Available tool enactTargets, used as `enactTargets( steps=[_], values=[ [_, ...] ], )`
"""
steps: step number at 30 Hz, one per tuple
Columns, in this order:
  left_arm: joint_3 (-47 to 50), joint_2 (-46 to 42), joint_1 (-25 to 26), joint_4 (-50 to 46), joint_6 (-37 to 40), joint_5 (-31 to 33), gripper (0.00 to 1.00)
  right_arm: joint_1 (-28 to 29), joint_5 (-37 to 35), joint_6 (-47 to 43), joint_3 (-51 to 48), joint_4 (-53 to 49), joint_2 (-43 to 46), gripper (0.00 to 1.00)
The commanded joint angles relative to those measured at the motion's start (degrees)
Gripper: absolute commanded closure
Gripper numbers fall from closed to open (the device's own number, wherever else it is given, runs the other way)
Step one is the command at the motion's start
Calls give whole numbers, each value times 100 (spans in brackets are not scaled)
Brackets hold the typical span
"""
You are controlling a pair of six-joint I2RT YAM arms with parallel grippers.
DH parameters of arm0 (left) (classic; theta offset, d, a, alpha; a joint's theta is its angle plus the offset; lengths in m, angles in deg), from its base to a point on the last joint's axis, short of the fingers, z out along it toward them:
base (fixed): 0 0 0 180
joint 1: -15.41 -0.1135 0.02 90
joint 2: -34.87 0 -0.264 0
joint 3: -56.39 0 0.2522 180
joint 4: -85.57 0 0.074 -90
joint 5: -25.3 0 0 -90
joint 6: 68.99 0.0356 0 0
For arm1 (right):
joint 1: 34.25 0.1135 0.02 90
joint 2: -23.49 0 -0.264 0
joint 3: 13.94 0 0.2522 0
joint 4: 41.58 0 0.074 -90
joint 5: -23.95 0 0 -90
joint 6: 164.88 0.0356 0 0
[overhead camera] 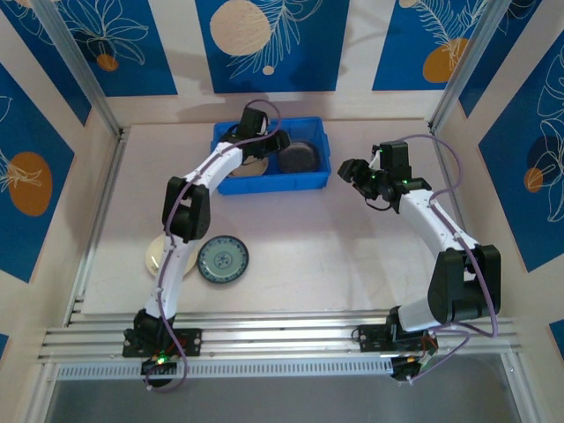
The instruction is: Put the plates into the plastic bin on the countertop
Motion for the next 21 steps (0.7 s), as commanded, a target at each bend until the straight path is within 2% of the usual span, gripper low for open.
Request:
enactTargets(
  steps=[1, 5, 13, 16, 21],
  values=[
    [-270, -98, 56, -303, 209, 232, 26, 54, -68, -118, 163, -163, 102, 43],
    [-180, -283, 56, -369, 305, 314, 25, 71, -119, -152, 150, -215, 220, 44],
    [792, -1331, 56, -128, 809, 445, 23, 306, -136, -328, 263, -321, 263, 46],
    [1652, -2068, 61, -60, 981, 445, 23, 523, -208, -560, 413, -450, 298, 46],
    [3774, -3790, 56, 289, 1181, 612, 21, 1028, -212, -1055, 677, -693, 262, 46]
  ],
)
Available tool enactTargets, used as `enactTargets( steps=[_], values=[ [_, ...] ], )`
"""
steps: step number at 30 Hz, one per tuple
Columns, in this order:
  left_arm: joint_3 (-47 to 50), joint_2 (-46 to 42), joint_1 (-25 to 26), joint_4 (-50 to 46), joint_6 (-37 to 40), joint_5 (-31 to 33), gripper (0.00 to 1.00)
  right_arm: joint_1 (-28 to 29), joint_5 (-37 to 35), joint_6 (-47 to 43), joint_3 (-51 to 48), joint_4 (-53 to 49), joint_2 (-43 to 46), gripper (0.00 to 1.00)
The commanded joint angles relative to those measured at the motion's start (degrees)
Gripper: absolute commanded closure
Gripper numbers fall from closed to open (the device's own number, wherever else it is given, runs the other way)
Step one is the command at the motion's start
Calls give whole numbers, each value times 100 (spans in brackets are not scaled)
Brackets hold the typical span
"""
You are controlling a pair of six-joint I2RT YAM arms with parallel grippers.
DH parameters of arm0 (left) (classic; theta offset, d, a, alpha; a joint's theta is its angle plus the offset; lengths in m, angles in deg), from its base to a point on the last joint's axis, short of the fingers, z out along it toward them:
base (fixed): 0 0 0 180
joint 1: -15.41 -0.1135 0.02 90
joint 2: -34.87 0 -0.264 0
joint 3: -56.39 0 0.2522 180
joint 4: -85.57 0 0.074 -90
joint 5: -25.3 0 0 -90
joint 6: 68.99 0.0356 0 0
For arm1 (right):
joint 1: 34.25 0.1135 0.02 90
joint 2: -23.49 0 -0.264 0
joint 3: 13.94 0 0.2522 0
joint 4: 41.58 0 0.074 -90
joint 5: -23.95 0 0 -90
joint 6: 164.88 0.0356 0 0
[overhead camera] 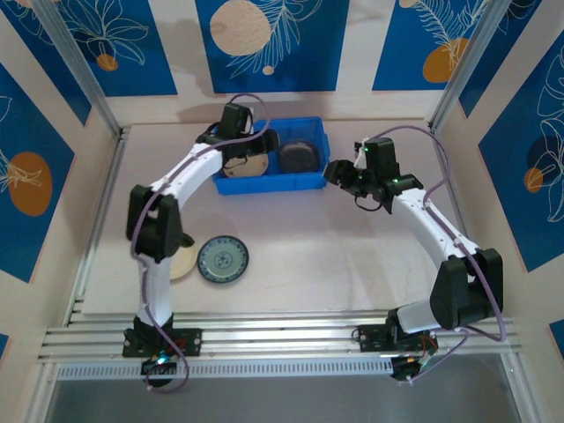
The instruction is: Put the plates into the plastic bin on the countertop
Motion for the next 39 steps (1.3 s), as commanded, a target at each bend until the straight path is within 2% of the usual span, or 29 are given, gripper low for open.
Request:
enactTargets(
  steps=[1, 5, 9, 12, 14, 18, 23, 27, 39],
  values=[
    [1020, -1076, 56, 133, 332, 219, 21, 319, 26, -509, 285, -305, 90, 46],
    [2168, -2199, 56, -104, 460, 190, 20, 712, 286, -737, 300, -448, -89, 50],
    [3253, -3127, 47, 19, 407, -282, 20, 1057, 774, -734, 99, -335, -243, 65],
    [4247, -3812, 55, 549, 142, -689, 20, 1366, 1015, -698, 7, -271, -370, 64],
    [4759, -4167, 62, 719, 16, -860, 20, 1595, 1086, -706, -7, -271, -492, 57],
    [5563, -4851, 82, 758, -160, -796, 20, 1996, 1251, -651, -8, -211, -866, 53],
    [5859, -5223, 91, 357, -134, -621, 20, 2322, 1583, -504, 133, -86, -1560, 53],
    [6233, -5410, 91, 527, -321, -640, 20, 2448, 2119, -252, 134, 343, -2132, 54],
    [6744, -5863, 82, 721, -496, -649, 19, 2801, 2329, -153, 723, 327, -3165, 60]
  ],
)
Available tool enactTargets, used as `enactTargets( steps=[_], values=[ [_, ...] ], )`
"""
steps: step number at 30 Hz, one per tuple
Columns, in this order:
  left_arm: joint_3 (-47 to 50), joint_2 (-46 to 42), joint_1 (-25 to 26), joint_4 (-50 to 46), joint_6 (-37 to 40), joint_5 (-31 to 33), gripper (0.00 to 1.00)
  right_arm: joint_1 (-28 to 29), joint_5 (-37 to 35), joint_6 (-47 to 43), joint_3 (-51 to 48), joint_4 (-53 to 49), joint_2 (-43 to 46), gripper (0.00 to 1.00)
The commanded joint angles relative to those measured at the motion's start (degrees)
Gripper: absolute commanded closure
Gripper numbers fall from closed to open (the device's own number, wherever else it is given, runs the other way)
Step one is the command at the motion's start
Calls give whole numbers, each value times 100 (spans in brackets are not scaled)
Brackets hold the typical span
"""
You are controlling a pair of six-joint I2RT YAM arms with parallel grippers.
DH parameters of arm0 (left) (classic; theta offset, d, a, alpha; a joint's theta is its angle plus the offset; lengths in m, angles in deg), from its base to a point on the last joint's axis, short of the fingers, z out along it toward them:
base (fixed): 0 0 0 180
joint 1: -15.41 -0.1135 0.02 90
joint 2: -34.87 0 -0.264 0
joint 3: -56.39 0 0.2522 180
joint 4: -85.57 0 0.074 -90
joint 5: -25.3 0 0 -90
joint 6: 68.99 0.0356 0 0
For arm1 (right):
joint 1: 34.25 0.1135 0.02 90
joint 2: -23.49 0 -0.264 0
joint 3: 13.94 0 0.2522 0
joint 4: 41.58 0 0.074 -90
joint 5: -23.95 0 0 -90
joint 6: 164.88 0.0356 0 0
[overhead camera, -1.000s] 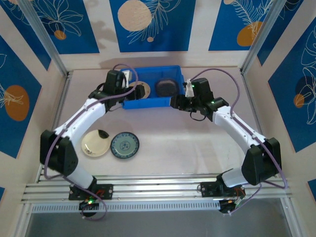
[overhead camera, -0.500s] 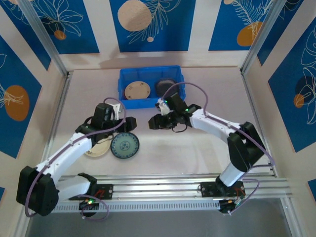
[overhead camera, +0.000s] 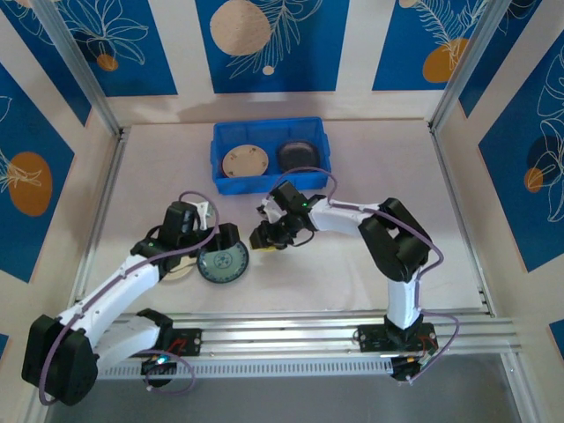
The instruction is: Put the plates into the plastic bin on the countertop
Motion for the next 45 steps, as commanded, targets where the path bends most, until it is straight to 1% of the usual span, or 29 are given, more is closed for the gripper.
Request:
enactTargets(
  steps=[1, 7, 14, 23, 31, 36, 42, 45],
  values=[
    [62, -96, 67, 163, -26, -36, 19, 78, 255, 87, 274, -44, -244, 60],
    [52, 38, 49, 205, 26, 24, 19, 107, 228, 62, 552, -275, -553, 63],
    [92, 81, 5, 207, 75, 60, 18, 133, 404, -61, 794, -414, -804, 67],
    [141, -25, -47, 91, 106, 129, 18, 185, 421, -93, 1074, -653, -1097, 68],
    [208, -29, -89, 106, 63, 121, 18, 229, 487, -107, 1267, -727, -1312, 74],
    [227, -70, -107, 110, 61, 148, 18, 231, 410, -116, 1365, -880, -1424, 77],
    [162, 17, -110, 107, 121, 147, 18, 145, 361, -51, 1262, -843, -1406, 87],
    [99, 69, -126, 78, 197, 130, 18, 86, 333, 16, 1136, -743, -1301, 90]
  ],
)
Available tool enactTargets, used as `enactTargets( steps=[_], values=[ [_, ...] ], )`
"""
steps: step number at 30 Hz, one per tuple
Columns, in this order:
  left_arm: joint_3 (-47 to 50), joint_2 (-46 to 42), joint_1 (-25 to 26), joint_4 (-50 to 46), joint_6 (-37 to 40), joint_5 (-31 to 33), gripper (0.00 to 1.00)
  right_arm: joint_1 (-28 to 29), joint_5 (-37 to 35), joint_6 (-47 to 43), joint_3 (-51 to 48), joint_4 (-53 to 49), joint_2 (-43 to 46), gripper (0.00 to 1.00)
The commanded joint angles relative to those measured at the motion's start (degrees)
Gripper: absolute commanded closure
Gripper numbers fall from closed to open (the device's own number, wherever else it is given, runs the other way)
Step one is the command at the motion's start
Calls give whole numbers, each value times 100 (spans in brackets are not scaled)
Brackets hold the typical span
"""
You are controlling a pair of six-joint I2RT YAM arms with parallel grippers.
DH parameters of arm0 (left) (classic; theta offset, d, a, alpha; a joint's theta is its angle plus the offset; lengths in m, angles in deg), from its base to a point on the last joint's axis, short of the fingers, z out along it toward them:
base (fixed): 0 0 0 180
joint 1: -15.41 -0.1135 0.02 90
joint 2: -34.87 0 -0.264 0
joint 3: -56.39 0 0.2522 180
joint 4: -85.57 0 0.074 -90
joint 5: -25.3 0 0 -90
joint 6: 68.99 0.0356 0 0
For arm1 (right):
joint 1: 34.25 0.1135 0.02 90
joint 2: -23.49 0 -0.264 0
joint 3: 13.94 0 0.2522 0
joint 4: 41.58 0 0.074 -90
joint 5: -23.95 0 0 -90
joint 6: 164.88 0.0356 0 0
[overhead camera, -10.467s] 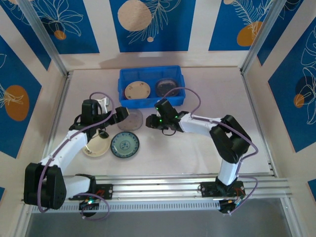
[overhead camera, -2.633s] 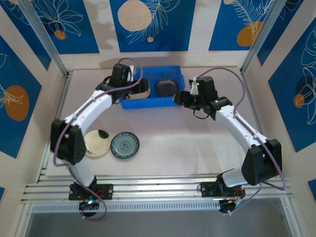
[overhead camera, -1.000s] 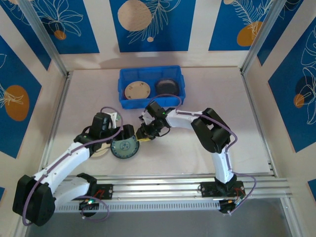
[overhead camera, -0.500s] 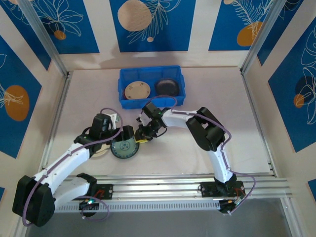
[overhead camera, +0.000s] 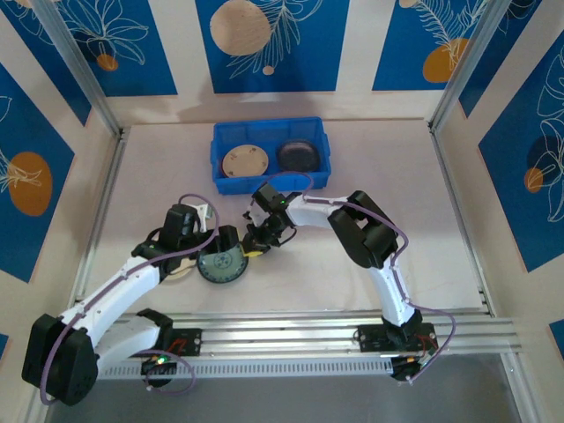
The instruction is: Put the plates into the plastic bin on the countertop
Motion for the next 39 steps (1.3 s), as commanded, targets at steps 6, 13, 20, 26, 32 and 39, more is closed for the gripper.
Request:
enactTargets(
  steps=[6, 13, 20, 26, 32, 39],
  values=[
    [-336, 159, -61, -128, 368, 128, 18, -208, -81, 199, -407, 101, 421, 100],
    [-549, 389, -81, -38, 440, 115, 18, -474, -363, 276, -1036, 7, 1358, 100],
    [-631, 687, -107, 235, 319, -82, 19, -829, -556, 322, -1595, -55, 2346, 100],
    [-878, 937, -169, 218, 305, -213, 29, -1043, -599, 333, -1724, -88, 2829, 100],
    [-909, 1060, -230, 579, 128, -506, 53, -1177, -374, 350, -1698, 68, 2992, 100],
    [-899, 1248, -294, 870, -111, -700, 69, -1224, -124, 448, -1523, 199, 2995, 100]
  ],
)
